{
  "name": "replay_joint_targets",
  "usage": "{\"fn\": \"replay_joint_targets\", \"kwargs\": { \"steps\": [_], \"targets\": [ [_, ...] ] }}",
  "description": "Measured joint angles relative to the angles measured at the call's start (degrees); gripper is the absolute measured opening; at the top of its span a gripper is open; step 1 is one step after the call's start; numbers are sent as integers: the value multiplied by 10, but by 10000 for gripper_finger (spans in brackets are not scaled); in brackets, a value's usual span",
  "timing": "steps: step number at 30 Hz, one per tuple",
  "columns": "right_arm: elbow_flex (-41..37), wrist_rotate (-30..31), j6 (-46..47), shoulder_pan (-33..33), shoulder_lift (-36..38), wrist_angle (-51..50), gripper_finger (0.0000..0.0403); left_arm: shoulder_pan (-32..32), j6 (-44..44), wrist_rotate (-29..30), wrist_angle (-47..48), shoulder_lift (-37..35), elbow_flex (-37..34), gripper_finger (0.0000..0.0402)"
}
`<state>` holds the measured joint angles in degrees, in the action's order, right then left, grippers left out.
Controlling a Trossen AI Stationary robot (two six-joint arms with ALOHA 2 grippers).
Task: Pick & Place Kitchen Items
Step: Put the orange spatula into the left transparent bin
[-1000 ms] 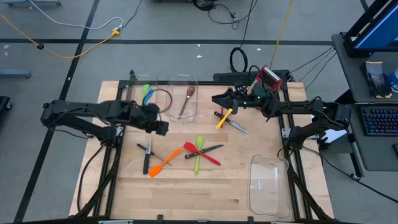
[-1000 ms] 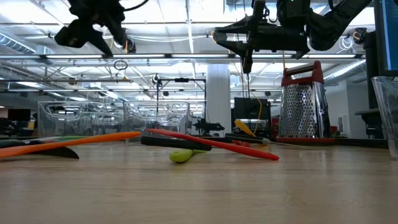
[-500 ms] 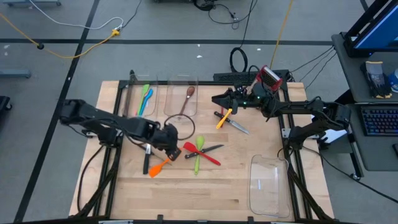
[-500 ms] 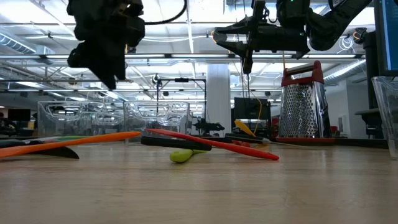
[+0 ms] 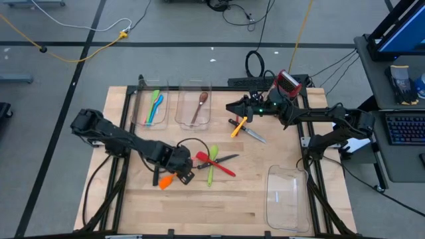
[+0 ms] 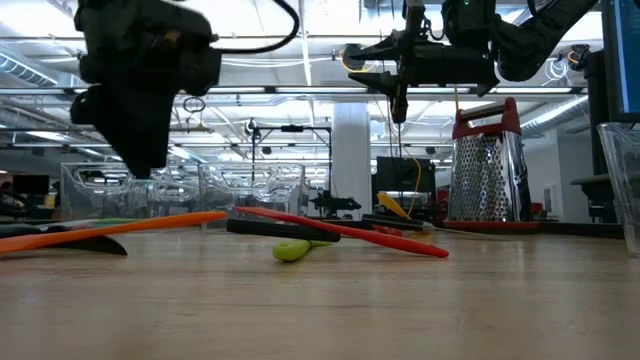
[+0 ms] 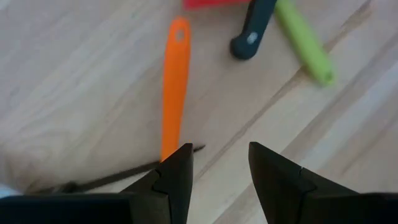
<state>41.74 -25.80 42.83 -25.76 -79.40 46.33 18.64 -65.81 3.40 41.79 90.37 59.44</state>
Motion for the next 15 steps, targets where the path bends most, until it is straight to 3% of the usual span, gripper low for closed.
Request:
{"fn": "replay_joint_targets", "kwargs": {
  "steps": [15],
  "targets": [
    [0,-33,0,0,0,-10,130,4,-20,26,14,75,0,156]
  ]
}}
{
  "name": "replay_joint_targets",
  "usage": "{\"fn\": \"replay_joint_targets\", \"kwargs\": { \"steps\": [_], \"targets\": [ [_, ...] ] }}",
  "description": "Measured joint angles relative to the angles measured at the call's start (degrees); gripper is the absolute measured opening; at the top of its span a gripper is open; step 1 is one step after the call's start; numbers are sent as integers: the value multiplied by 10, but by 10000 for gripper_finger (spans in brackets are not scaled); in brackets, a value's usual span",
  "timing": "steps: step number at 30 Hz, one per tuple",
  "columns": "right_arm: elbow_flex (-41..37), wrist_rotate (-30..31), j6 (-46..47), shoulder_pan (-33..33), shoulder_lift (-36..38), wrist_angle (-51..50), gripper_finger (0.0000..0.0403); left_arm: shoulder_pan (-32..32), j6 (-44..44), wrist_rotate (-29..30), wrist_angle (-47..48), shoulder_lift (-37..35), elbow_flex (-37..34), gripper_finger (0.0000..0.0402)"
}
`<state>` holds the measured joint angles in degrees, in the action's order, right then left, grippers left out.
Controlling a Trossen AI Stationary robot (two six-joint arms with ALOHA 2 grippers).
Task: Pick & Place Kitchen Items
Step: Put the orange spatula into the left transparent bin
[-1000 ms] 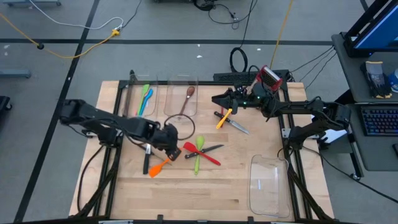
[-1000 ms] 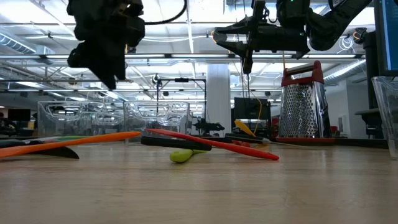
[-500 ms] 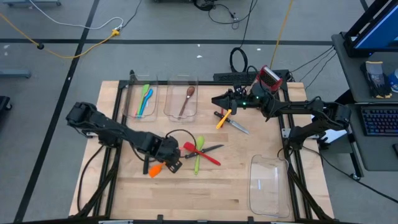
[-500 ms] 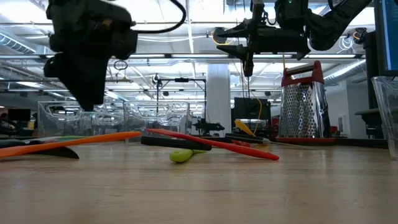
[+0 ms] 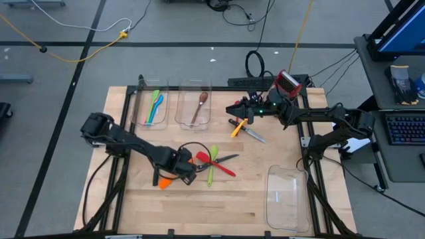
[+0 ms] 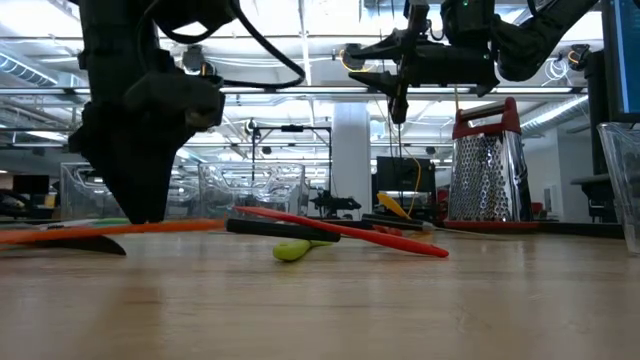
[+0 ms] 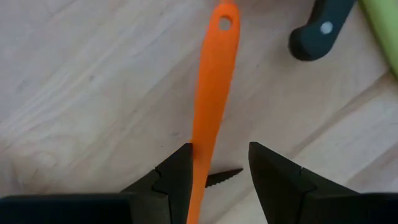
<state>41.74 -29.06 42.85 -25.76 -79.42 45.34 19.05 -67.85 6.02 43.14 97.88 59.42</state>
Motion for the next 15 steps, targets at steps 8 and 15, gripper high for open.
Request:
{"fn": "replay_joint_targets", "kwargs": {
  "steps": [8,15],
  "targets": [
    [0,0,0,0,0,-4,130,0,9,-17,-1,36,0,156],
    [0,2,0,0,0,-7,130,-2,17,-26,-4,43,0,155]
  ]
}}
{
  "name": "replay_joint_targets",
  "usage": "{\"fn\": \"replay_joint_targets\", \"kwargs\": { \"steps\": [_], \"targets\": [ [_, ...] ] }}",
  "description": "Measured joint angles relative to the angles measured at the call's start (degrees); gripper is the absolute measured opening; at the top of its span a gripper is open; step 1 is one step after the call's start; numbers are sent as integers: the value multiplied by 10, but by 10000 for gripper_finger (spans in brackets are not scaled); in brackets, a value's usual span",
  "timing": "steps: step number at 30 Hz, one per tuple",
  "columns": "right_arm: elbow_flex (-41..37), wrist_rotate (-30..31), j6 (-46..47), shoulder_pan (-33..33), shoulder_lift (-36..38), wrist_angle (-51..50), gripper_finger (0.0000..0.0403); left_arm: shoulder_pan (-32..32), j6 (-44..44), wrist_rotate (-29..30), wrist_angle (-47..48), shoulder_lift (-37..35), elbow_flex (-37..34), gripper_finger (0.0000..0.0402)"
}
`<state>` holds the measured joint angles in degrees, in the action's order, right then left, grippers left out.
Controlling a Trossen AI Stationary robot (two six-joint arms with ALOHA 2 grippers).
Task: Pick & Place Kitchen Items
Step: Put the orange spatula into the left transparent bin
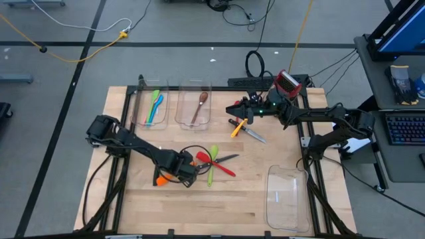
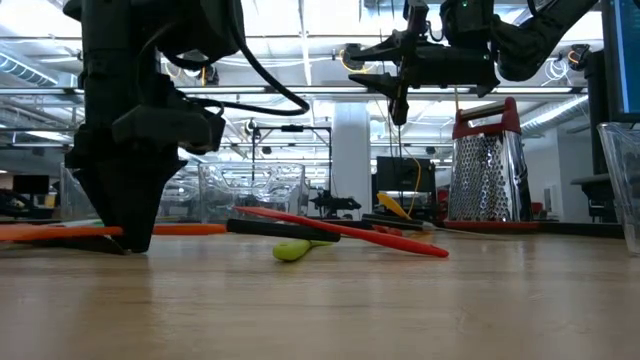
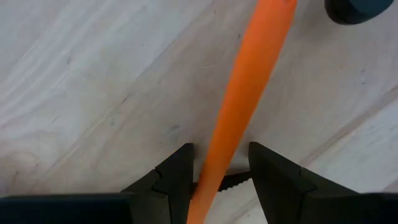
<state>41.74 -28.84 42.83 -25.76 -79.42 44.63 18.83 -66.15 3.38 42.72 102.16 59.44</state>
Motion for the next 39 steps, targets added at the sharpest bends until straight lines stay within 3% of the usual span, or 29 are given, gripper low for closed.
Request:
{"fn": "replay_joint_targets", "kwargs": {
  "steps": [4,10,19,25,30,35,39],
  "targets": [
    [0,0,0,0,0,0,130,-5,4,-2,0,0,0,120],
    [0,0,0,0,0,0,130,-11,26,-3,-9,-1,0,17],
    [0,0,8,0,0,1,130,-16,59,-13,-2,-27,0,8],
    [0,-3,21,3,0,10,130,-16,58,-8,12,-112,0,8],
    [0,-55,10,24,0,92,130,-21,40,-4,8,-202,0,8],
    [0,-89,-125,83,0,195,129,-37,17,-15,-24,-278,0,8],
    [14,-85,-265,134,0,179,118,-60,-3,-39,-72,-310,0,8]
  ]
}}
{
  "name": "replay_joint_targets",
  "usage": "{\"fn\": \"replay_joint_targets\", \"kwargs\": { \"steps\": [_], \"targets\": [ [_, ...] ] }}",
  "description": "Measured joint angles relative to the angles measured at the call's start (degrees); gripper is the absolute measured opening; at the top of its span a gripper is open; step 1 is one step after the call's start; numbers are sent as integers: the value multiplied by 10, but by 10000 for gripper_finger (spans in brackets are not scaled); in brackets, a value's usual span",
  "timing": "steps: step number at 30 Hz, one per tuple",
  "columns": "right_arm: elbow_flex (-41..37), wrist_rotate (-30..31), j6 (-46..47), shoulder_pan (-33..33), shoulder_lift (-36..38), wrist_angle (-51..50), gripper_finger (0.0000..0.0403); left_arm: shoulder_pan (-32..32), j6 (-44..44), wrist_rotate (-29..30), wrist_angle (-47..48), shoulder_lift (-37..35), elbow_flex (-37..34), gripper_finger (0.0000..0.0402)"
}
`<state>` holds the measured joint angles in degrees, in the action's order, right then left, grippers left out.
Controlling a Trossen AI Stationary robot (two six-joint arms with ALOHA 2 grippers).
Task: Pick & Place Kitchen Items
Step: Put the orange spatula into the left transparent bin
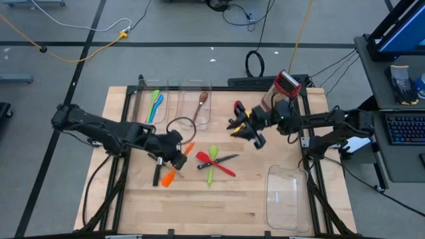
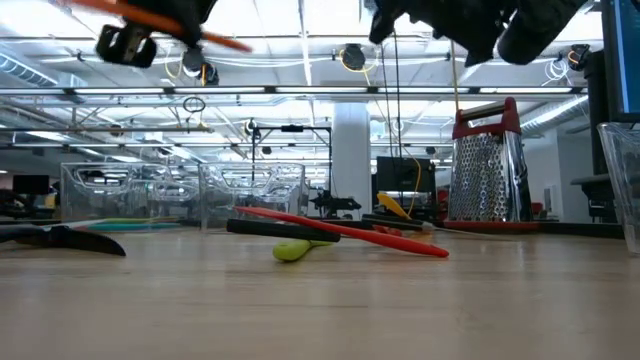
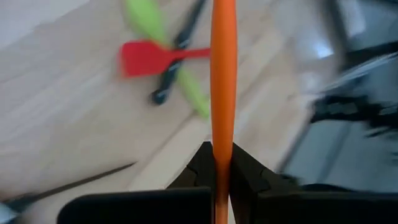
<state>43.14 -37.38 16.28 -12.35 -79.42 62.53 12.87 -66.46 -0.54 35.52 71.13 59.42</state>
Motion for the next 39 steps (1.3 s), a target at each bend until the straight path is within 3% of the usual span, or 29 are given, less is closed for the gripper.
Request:
{"fn": "replay_joint_targets", "kwargs": {
  "steps": [9,18,25,34,39],
  "targets": [
    [89,156,-267,54,0,-236,86,-63,-52,-67,-148,-10,0,8],
    [99,351,-414,91,0,-261,103,-111,-136,-151,-223,-10,0,8],
    [99,411,-515,131,0,-263,144,-141,-201,-206,-266,-10,0,8],
    [99,494,-612,167,0,-281,197,-163,-262,-221,-267,-10,0,7],
    [99,496,-625,170,0,-281,210,-164,-289,-215,-306,-10,0,7]
  ]
}}
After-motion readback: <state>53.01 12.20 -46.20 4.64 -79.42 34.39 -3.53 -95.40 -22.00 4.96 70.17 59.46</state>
